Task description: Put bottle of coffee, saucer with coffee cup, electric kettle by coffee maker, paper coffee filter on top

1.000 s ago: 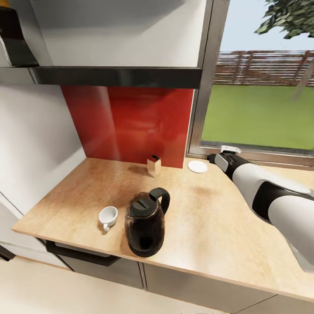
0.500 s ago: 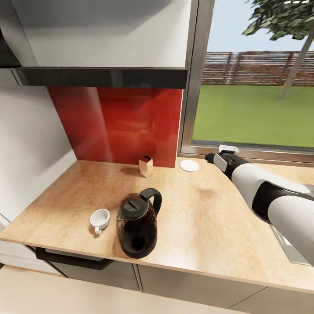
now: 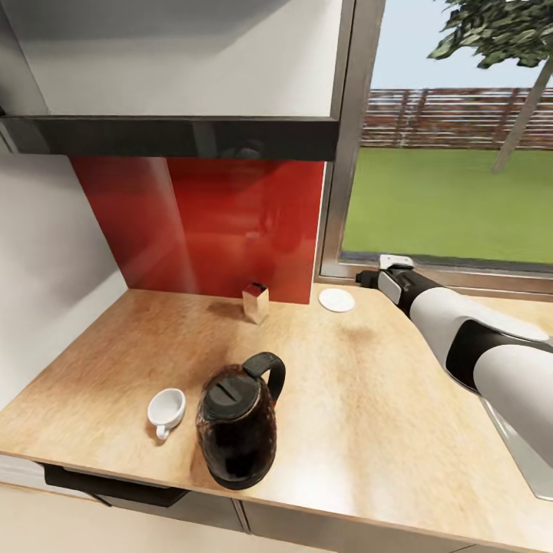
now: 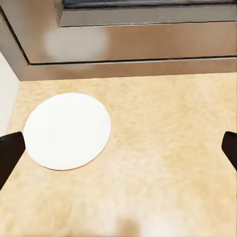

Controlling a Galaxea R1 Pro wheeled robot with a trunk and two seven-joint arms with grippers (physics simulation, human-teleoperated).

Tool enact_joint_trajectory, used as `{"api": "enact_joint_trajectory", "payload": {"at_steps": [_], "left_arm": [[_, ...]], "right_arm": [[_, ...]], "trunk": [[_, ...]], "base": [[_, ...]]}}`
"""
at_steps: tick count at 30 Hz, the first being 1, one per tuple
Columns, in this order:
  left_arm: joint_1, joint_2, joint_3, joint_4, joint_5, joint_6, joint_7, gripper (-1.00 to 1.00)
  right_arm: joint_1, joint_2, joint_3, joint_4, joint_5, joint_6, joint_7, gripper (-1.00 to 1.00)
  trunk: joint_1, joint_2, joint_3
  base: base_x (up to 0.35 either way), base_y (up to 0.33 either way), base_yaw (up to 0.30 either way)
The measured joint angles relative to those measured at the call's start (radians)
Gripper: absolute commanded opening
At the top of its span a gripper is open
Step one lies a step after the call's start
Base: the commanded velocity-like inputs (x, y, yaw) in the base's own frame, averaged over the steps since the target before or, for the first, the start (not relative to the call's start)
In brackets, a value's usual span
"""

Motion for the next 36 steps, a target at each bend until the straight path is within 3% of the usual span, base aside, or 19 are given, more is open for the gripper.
{"api": "enact_joint_trajectory", "payload": {"at_steps": [3, 7, 10, 13, 16, 25, 36], "left_arm": [[0.0, -0.001, 0.0, 0.0, 0.0, -0.001, 0.0, 1.0], [0.0, -0.005, 0.0, 0.0, 0.0, -0.003, 0.001, 1.0], [0.0, -0.008, 0.0, 0.0, 0.0, -0.004, 0.001, 1.0], [0.0, -0.009, 0.0, 0.0, 0.0, -0.005, 0.001, 1.0], [0.0, -0.01, 0.0, 0.0, 0.0, -0.007, 0.001, 1.0], [0.0, -0.011, 0.001, 0.001, 0.001, -0.011, 0.001, 1.0], [0.0, -0.011, 0.001, 0.001, 0.003, -0.009, 0.001, 1.0]], "right_arm": [[0.0, -0.01, 0.005, 0.0, 0.016, 0.002, 0.061, 1.0], [0.0, -0.011, 0.042, 0.003, 0.141, 0.003, 0.172, 1.0], [0.0, -0.005, 0.05, 0.003, 0.191, 0.004, 0.202, 1.0], [0.0, -0.001, 0.054, 0.003, 0.213, 0.005, 0.213, 1.0], [0.0, 0.004, 0.055, 0.003, 0.218, 0.008, 0.211, 1.0], [0.0, 0.062, 0.047, 0.004, 0.21, 0.026, 0.126, 1.0], [0.0, 0.06, 0.043, 0.004, 0.155, 0.04, 0.129, 1.0]], "trunk": [[0.0, 0.0, -0.004], [0.0, 0.0, -0.007], [0.0, 0.0, -0.007], [0.0, 0.0, -0.007], [0.0, 0.0, -0.007], [0.0, 0.0, -0.007], [0.0, 0.0, -0.007]], "base": [[0.009, 0.0, 0.013], [0.002, 0.0, 0.01], [0.001, 0.0, 0.003], [0.0, 0.0, 0.001], [0.0, 0.0, 0.0], [0.07, 0.008, 0.0], [0.23, 0.011, 0.0]]}}
